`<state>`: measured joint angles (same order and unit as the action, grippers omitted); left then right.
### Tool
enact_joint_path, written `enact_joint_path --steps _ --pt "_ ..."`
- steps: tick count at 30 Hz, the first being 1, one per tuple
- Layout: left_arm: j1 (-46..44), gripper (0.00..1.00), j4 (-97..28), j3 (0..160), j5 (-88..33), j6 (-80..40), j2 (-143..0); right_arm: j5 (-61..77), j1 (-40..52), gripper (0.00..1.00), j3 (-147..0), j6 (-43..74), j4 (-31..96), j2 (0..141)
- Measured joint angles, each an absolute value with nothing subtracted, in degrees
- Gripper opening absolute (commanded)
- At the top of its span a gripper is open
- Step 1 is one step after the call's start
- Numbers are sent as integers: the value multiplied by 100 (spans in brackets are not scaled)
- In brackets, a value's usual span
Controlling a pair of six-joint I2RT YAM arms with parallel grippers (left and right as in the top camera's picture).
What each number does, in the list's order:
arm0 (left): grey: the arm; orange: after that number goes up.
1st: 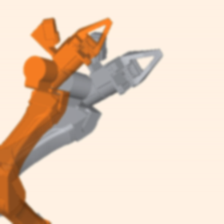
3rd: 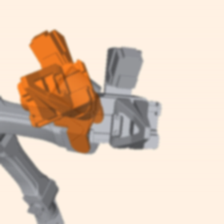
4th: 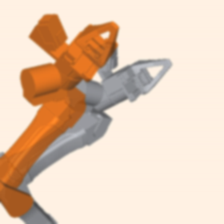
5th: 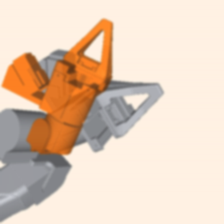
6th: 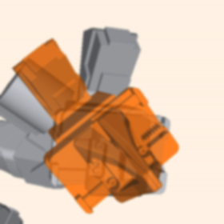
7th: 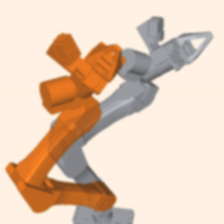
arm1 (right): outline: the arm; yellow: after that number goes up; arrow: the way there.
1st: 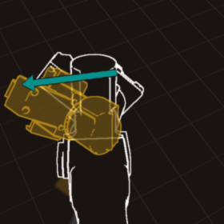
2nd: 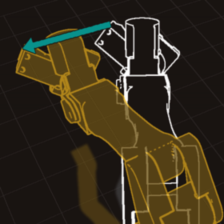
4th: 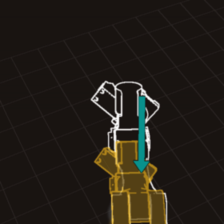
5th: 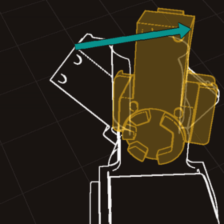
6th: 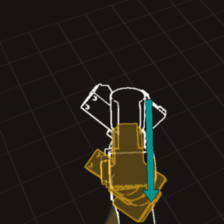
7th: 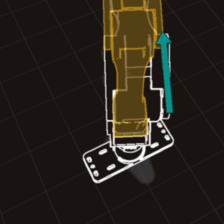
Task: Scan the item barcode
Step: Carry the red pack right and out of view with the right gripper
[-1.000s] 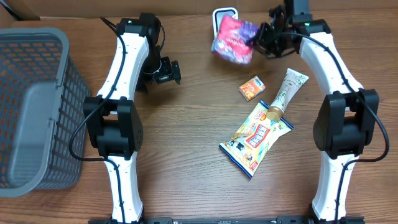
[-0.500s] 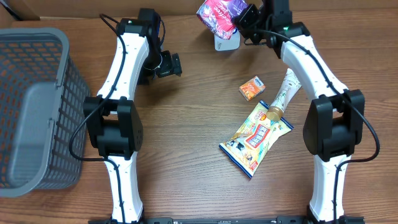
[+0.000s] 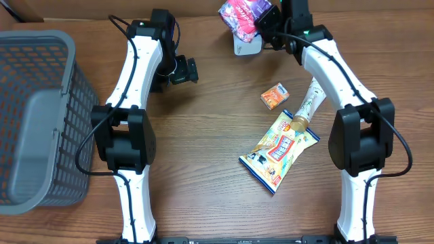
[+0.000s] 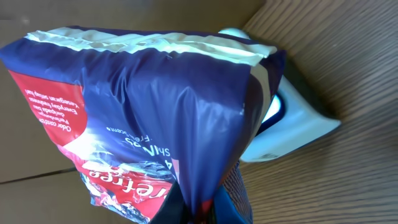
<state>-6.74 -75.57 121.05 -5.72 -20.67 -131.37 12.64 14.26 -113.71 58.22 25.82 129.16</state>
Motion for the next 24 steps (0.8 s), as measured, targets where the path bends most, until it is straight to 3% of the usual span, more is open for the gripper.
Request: enact_joint_path --steps 7,18,24 --pt "-674 100 -7557 12105 -572 -2067 -13137 1133 541 4 -11371 5463 3310 12547" --pt "-674 100 -7557 12105 -572 -2067 -13137 593 -2410 4 -11454 5266 5308 11804" --pt "-674 100 -7557 12105 -572 -2067 -13137 -16 -3603 4 -11452 5111 5623 11804"
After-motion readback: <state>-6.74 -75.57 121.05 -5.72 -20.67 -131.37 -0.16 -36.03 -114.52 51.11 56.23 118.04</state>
